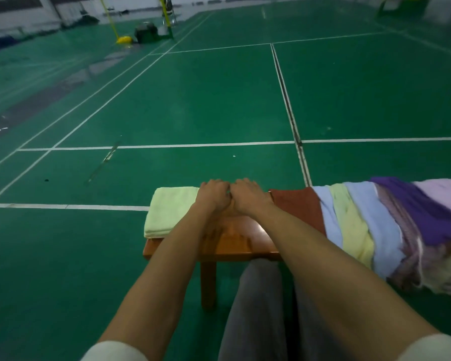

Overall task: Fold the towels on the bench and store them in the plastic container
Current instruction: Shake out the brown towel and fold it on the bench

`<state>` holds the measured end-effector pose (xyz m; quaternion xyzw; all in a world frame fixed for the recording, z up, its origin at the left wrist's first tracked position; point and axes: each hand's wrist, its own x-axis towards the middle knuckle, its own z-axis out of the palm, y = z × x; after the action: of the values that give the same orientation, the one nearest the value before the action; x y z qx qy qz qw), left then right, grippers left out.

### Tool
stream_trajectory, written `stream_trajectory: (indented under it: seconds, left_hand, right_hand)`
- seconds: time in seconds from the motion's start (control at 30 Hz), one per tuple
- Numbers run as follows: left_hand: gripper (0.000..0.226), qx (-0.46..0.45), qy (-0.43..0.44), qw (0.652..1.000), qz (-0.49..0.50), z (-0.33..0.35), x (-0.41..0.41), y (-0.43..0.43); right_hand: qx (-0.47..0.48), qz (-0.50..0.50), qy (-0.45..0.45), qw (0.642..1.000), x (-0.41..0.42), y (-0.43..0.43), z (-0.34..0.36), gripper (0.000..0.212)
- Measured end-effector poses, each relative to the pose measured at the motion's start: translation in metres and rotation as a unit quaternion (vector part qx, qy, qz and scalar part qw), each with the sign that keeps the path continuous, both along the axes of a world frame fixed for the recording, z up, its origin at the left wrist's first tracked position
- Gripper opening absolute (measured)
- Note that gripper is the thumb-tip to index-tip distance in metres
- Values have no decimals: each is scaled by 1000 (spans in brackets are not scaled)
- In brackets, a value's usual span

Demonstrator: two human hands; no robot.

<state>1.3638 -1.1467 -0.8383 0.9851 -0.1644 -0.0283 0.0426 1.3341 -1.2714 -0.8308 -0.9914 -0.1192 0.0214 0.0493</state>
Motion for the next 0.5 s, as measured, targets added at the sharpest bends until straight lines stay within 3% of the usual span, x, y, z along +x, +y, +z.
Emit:
stream_trajectory:
  seconds: [0.37,0.5]
  left_hand:
    - [32,-68,79,994,-26,-20,-32,-121]
    - [34,-95,100,990,-9,-46,-33,-155]
  right_hand:
    - [70,-120,56,989,-42,-114,-10,31]
    - [142,-173,21,974,-50,-143,-35,29]
